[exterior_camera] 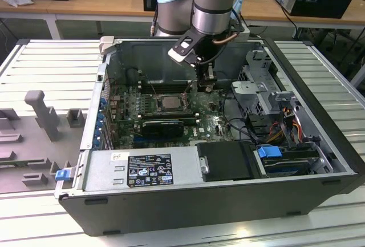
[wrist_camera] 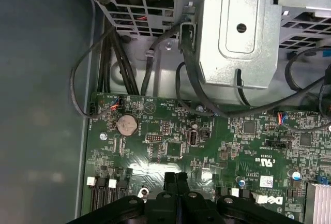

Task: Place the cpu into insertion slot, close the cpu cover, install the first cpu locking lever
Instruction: 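Place the cpu into insertion slot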

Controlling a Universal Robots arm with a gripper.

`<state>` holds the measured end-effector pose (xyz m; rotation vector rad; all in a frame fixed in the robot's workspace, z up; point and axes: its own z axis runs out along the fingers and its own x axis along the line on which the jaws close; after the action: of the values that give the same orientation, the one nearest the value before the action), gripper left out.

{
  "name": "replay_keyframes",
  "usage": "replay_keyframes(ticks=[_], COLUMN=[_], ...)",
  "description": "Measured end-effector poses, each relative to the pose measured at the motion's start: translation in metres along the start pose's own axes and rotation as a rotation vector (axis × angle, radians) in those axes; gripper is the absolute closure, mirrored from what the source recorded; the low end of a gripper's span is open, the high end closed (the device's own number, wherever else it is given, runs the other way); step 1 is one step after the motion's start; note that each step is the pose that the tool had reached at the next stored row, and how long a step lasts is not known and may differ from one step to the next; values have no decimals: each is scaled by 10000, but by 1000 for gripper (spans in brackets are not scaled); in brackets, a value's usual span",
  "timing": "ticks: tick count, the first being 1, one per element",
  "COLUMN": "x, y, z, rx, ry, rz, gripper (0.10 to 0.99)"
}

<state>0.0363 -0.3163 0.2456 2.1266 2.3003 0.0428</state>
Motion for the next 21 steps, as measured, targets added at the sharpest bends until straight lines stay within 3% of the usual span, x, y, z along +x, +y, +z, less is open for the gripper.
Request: replay_keyframes(ticks=[5,10,16,19,21], x=[5,18,28,29,36], y=[-66,-224,-356,-384,-480], z=[-2,-5,-8,56,92], rx=[0,0,-1,0,2], ry=[0,0,1,1,-1], rz=[0,-1,0,-2,-8], gripper=[980,980,980,980,980])
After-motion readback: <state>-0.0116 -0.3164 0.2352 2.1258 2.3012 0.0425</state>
